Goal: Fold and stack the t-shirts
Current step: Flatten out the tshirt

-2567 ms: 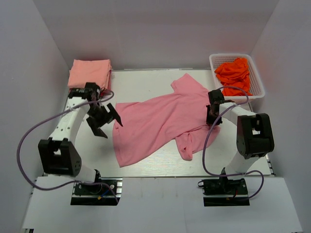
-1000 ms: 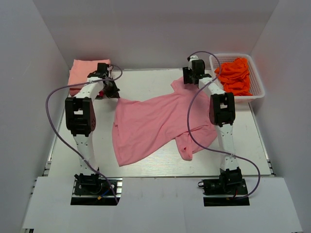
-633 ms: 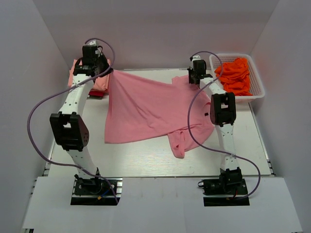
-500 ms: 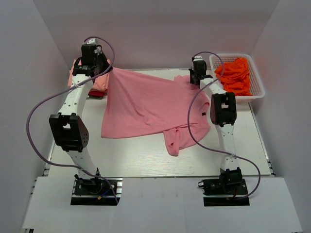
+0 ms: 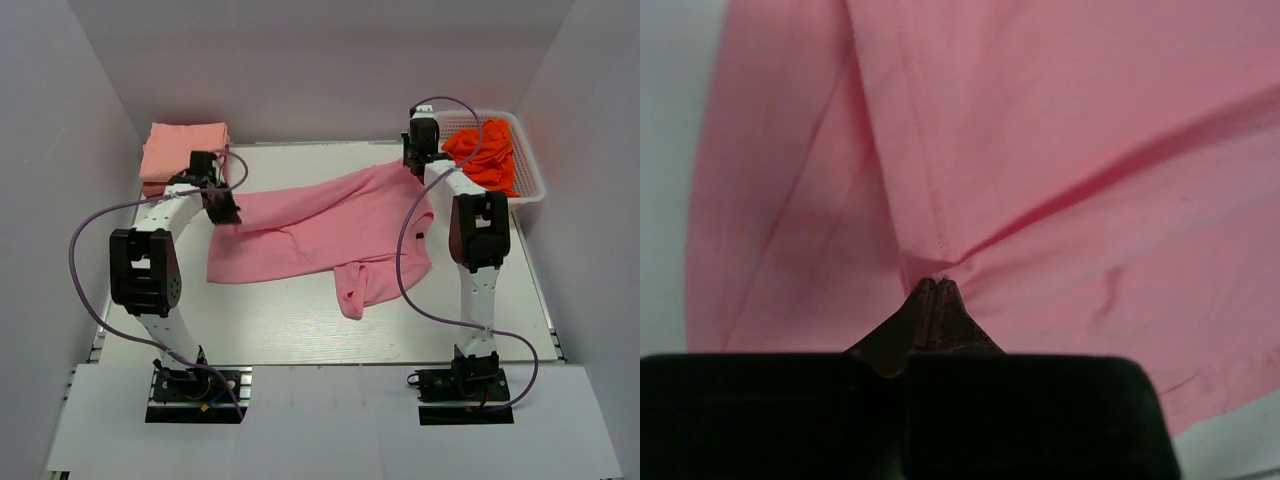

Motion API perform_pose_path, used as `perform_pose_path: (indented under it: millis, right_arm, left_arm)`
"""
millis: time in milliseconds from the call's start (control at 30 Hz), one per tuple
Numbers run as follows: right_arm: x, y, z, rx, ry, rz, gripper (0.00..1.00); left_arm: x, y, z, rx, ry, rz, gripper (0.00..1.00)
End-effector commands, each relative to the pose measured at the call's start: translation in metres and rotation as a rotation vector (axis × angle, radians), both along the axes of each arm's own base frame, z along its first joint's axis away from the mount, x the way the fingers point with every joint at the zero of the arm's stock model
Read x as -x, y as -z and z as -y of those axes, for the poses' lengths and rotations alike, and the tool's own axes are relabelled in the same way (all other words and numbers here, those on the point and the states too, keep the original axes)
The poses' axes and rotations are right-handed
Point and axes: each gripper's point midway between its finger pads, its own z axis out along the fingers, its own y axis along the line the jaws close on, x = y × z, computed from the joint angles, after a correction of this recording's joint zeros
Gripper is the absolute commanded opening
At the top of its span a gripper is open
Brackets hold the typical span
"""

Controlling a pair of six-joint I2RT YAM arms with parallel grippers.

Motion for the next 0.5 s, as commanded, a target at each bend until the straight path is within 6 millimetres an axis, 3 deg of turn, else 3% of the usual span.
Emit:
perform_pose_path:
  millis: [0,133,233,267,333,367,433,467]
  right_arm:
    - [0.013,0.016,0.006,0.006,0.015,-0.05,0.0]
    - [0.023,0.03,0.005,0.008,0.004,-0.101,0.0]
    - [0.028,0.038,0.007,0.015,-0.002,-0.123,0.0]
    - [0.03,0.04,0.009,0.023,0.007,-0.134,0.0]
    - [0.032,0.044,0.009,0.024,0.008,-0.146,0.0]
    - [0.034,0.044,0.009,0.029,0.008,-0.156,0.0]
    - [0.035,0.047,0.011,0.034,0.011,-0.165,0.0]
    - [0.036,0.048,0.013,0.034,0.017,-0.172,0.0]
  left_arm:
    - [0.071,0.028,0.014,0.071,0.018,-0.207,0.0]
    - [0.086,0.039,0.021,0.114,0.029,-0.243,0.0]
    - [0.09,0.045,0.017,0.09,0.026,-0.279,0.53]
    - [0.09,0.044,0.012,0.065,0.014,-0.284,0.78]
    - [0.079,0.04,0.007,0.029,-0.003,-0.278,0.88]
    - [0.069,0.032,-0.004,-0.007,-0.043,-0.253,0.98]
    - [0.057,0.025,-0.008,-0.003,-0.08,-0.216,1.0]
    - [0.042,0.017,-0.01,0.013,-0.106,-0.161,1.0]
